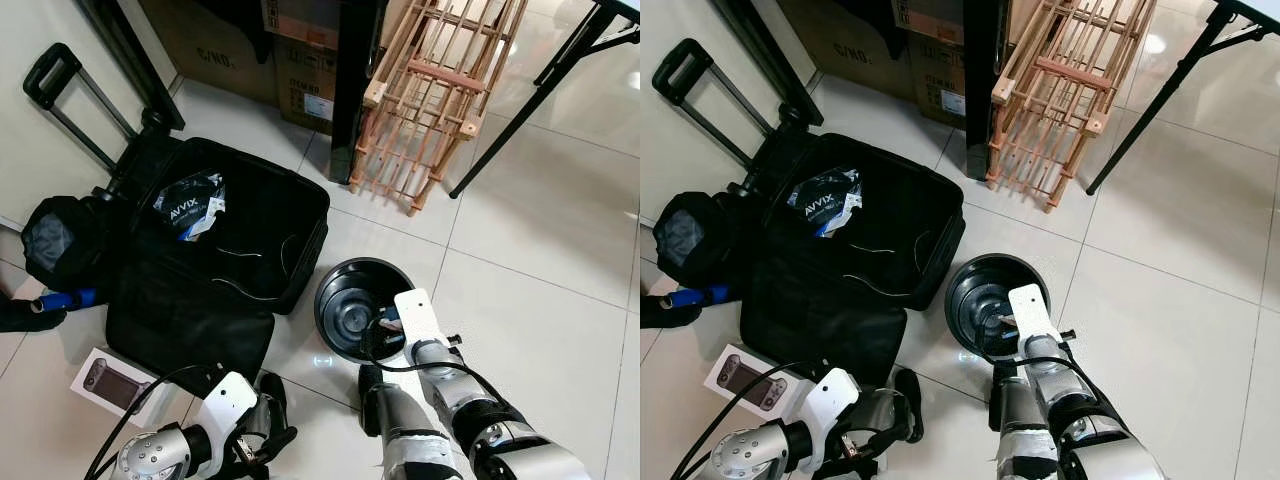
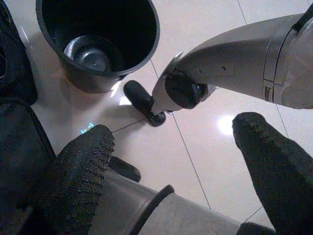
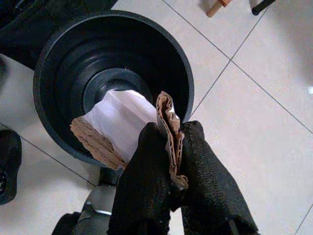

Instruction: Picking trash to rubbish bin

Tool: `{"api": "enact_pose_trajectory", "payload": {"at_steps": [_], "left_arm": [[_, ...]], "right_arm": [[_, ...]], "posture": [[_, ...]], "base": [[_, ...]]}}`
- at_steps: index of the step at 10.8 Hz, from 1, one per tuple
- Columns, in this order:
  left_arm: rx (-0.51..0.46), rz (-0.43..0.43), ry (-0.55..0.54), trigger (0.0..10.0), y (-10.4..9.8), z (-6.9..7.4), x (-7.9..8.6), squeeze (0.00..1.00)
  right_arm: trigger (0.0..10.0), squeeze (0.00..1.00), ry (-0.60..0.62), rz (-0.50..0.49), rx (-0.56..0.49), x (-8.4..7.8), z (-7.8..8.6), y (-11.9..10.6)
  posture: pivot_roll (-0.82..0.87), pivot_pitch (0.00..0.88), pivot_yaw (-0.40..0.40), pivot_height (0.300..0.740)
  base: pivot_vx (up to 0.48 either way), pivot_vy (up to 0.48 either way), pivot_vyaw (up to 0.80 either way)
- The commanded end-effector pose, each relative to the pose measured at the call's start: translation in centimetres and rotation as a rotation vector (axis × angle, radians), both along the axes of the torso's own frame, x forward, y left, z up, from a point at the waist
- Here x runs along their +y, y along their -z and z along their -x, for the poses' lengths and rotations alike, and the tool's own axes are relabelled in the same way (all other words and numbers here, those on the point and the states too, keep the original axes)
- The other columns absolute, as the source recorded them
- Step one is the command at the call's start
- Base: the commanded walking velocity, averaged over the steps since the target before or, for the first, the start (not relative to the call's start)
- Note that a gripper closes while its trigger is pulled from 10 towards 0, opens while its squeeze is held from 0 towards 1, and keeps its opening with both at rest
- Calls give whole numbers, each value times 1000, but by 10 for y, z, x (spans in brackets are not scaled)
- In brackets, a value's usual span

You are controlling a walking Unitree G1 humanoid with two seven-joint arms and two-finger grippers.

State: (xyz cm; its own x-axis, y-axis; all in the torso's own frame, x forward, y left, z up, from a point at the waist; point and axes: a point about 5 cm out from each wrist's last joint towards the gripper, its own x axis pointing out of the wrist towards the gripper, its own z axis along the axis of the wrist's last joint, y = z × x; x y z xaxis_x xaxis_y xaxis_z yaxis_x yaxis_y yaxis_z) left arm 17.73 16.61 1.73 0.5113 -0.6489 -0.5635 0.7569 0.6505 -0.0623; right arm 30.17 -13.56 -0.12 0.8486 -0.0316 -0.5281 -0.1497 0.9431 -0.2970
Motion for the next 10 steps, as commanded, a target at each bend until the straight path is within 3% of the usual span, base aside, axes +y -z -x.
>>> {"api": "enact_pose_trajectory", "payload": {"at_steps": [1,10], "left_arm": [[53,-15,-4,10000,10,13,3,0],[52,-18,3,10000,11,14,1,0]], "right_arm": [[10000,1000,-2,-3,52,0,12,13],[10000,1000,-11,-42,35,2,13,12]], "posture": [[148,467,18,740],[146,466,20,740]], "base": [[0,0,0],[0,0,0]]}}
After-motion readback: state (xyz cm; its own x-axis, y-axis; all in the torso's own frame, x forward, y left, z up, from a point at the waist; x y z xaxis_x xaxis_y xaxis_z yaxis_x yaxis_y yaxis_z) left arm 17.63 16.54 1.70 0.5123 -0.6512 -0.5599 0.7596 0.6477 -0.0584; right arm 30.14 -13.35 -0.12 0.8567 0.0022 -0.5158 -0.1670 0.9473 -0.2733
